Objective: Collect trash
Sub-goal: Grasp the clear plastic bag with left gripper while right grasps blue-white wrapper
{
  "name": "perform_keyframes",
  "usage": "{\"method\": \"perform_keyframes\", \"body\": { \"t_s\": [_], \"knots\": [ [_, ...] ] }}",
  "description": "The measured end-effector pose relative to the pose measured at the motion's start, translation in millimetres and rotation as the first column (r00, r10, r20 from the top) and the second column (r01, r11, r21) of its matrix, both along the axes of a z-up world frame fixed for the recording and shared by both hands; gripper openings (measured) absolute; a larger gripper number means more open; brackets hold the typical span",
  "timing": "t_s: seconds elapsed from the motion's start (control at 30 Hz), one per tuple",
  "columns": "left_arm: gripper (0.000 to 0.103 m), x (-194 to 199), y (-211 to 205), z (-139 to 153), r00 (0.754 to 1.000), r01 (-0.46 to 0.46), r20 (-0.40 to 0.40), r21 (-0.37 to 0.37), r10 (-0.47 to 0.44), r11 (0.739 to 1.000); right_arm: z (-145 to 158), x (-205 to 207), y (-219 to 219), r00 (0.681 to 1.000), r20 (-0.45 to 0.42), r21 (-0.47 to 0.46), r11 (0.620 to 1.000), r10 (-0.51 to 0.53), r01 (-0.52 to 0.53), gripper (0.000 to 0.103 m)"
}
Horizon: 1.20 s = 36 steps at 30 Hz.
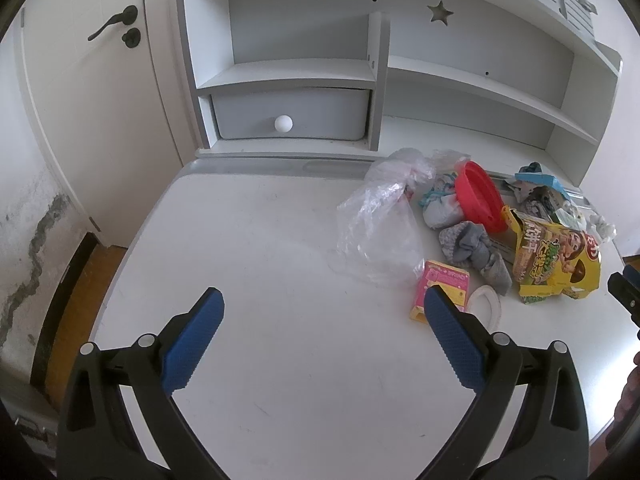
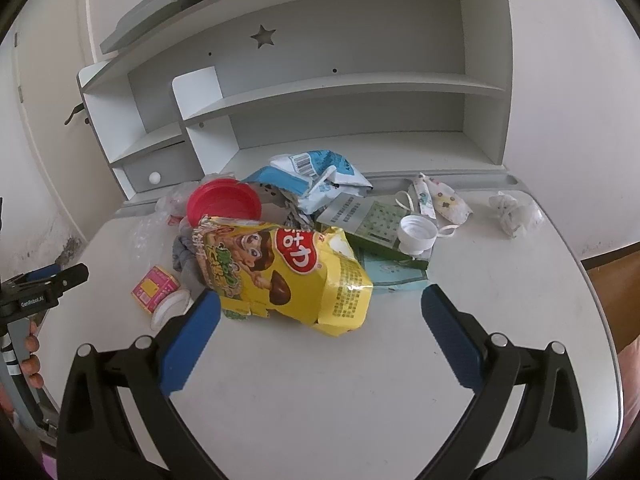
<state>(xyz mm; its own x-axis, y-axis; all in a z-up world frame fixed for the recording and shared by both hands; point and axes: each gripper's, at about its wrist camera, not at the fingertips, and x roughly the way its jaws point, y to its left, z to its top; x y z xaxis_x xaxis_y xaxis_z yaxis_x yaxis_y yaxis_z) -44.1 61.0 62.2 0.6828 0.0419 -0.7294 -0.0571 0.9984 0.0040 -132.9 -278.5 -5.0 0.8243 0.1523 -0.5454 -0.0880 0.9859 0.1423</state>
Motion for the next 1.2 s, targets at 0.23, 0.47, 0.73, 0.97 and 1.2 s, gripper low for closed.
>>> {"method": "perform_keyframes", "body": {
  "t_s": [0.23,0.47,0.73,0.97,1.2],
  "knots": [
    [0.097,-1,0,-2,1.000,0.003,-0.006,0.000,-0.003,1.000,-1,1,-4,1.000,-0.007,0.004,1.000,-0.007,0.007,0.097],
    [0.097,9,11,3,0.999,0.027,-0.021,-0.060,-0.028,0.998,5,5,-16,1.000,-0.005,-0.012,0.999,-0.031,0.031,0.097],
    [0.097,69,-8,9,0.989,0.134,-0.054,-0.024,-0.135,0.991,36,42,-22,0.999,-0.006,-0.008,0.999,0.037,-0.037,0.097],
    [0.097,142,-31,-12,0.965,0.216,-0.141,-0.040,-0.219,0.976,63,121,-3,0.986,-0.132,0.156,0.985,0.100,-0.079,0.097],
    [0.049,175,-28,-37,0.937,0.256,-0.220,-0.103,-0.273,0.961,38,194,19,0.954,-0.300,0.092,0.995,-0.013,0.043,0.065]
  ]
}}
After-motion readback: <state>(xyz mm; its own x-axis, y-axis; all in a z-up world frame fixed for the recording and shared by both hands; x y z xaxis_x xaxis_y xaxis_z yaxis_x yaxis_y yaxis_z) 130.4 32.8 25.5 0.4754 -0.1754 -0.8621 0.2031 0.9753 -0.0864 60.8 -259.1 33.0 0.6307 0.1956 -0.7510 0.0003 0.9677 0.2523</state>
